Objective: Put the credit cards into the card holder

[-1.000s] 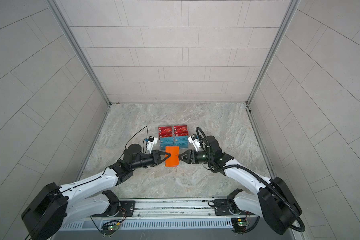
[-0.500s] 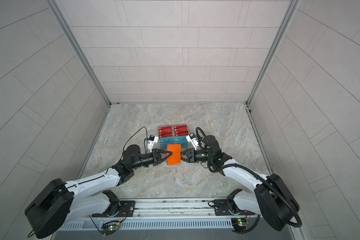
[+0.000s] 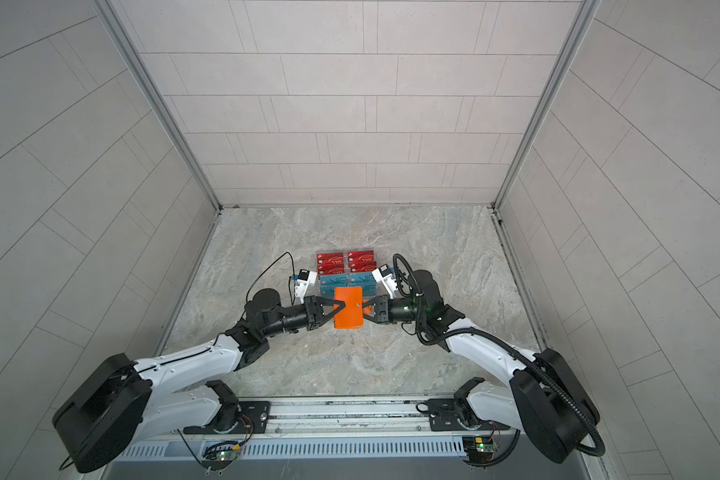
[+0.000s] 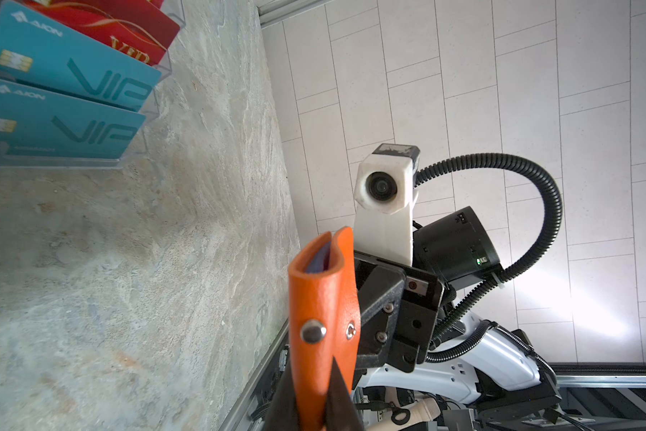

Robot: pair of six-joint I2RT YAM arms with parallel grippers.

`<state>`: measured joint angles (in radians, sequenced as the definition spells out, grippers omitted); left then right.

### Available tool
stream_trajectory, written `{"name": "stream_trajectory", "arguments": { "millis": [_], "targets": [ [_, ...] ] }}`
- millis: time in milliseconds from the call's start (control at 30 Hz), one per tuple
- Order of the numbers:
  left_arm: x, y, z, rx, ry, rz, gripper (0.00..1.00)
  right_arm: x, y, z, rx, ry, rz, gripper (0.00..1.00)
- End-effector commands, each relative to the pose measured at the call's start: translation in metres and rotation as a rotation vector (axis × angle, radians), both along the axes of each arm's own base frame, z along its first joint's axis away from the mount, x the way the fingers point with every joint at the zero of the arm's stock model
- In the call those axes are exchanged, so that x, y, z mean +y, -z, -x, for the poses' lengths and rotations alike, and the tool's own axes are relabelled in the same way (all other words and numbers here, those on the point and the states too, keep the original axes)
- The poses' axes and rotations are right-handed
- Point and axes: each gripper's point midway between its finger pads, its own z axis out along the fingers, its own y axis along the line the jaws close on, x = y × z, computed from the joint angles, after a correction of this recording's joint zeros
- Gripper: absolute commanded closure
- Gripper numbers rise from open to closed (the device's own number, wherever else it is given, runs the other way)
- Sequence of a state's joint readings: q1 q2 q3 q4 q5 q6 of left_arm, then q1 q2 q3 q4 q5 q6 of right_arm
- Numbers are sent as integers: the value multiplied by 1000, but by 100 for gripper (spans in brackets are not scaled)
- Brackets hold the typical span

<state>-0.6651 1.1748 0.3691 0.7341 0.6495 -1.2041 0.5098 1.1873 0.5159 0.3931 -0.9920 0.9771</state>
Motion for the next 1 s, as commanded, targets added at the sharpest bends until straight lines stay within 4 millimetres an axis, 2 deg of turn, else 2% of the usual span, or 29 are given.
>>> {"name": "stream_trajectory", "arguments": {
  "millis": [0, 33, 100, 167, 300, 367, 433, 500, 567, 767, 800, 967],
  "targets": [
    [-4, -12, -1, -34, 19, 4, 79, 5, -19, 2, -48, -24, -41, 100],
    [-4, -13, -1, -33, 16, 0, 73, 5, -20, 2, -48, -24, -42, 100],
    [-3, -9, -2, -24, 10, -30, 53, 5, -22, -1, -53, -18, -41, 100],
    [0, -7, -4, -26, 2, -69, 44, 4, -19, -1, -52, -13, -24, 100],
    [8, -8, -6, -33, -16, -172, 39, 0, -2, -3, -40, 4, 52, 100],
    [21, -3, -9, -29, -57, -294, 36, -2, 6, -6, -32, 21, 83, 100],
    [43, 10, -13, -6, -115, -486, 35, -3, 14, -11, -19, 42, 111, 100],
    [78, 24, -17, 31, -204, -731, 36, -1, 22, -17, 2, 58, 132, 100],
    [87, 25, -18, 19, -222, -822, 36, 3, 28, -21, 20, 64, 150, 100],
    [60, 13, -17, -46, -200, -894, 36, 12, 37, -24, 29, 81, 177, 100],
    [54, 13, -19, -51, -196, -903, 36, 16, 27, -28, 4, 87, 174, 100],
    [19, 5, -25, -95, -166, -919, 33, 19, 24, -27, -31, 110, 229, 100]
  ]
}}
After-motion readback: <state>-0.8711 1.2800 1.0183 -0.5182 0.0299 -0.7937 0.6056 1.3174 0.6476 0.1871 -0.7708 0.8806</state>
